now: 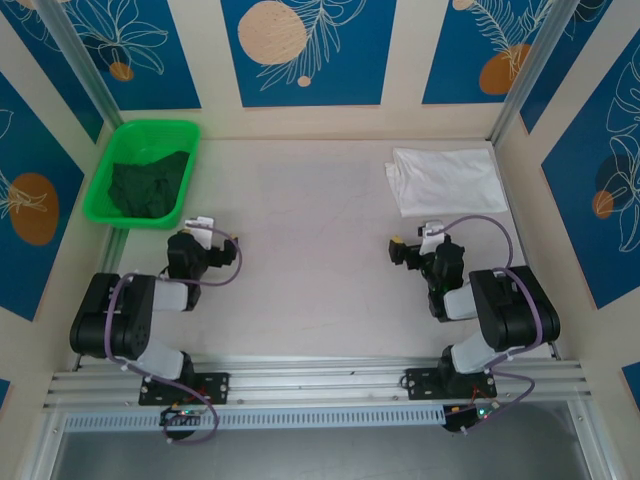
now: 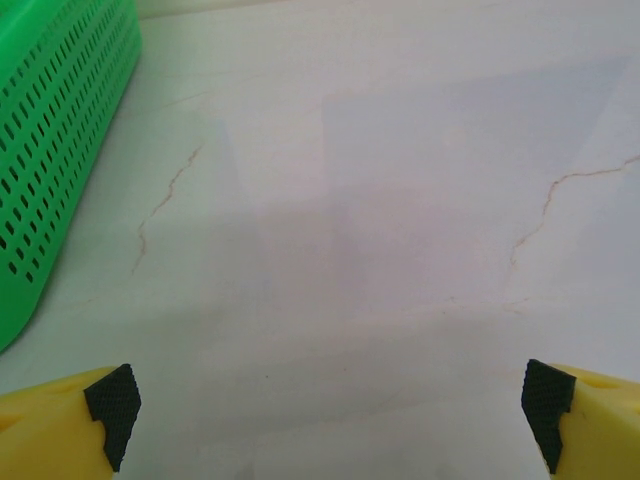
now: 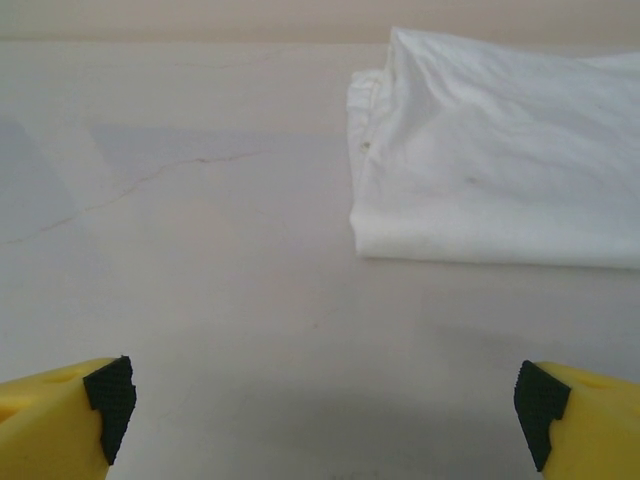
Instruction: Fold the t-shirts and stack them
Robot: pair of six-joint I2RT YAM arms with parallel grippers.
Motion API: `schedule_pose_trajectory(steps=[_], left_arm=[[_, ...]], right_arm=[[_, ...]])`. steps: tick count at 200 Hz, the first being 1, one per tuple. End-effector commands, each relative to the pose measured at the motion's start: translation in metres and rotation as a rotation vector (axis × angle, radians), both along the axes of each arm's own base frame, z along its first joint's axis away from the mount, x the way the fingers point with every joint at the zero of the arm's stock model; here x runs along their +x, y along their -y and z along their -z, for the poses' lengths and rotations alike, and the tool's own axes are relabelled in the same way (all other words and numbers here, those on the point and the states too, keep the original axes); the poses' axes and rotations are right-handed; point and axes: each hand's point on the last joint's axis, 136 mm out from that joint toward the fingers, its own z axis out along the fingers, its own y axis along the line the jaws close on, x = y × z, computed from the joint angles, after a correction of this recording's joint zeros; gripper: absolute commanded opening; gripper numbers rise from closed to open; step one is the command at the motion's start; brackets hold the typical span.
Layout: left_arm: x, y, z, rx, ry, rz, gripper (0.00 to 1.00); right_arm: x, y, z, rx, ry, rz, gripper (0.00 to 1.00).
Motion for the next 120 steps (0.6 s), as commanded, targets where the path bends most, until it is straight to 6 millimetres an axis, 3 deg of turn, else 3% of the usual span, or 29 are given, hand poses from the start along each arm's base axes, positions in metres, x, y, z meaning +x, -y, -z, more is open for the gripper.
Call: schedule_pose_trajectory(steps=[1,25,120], left_arm=[[0.014,-0.006,-0.01,0.006,0.015,-0.042,1.0],[0.013,-0.006,-0.01,0.006,0.019,-0.044,1.0],[0.013,-0.006,-0.011,0.006,0.022,-0.043,1.0]], right_arm=[[0.016,0.012,-0.029,0.002,0.094,0.059,0.99],[0.04,0.026,-0.018,0.015,-0.042,0.136,0.99],[0.039,0.025,-0.018,0.057,-0.053,0.094,0.99]])
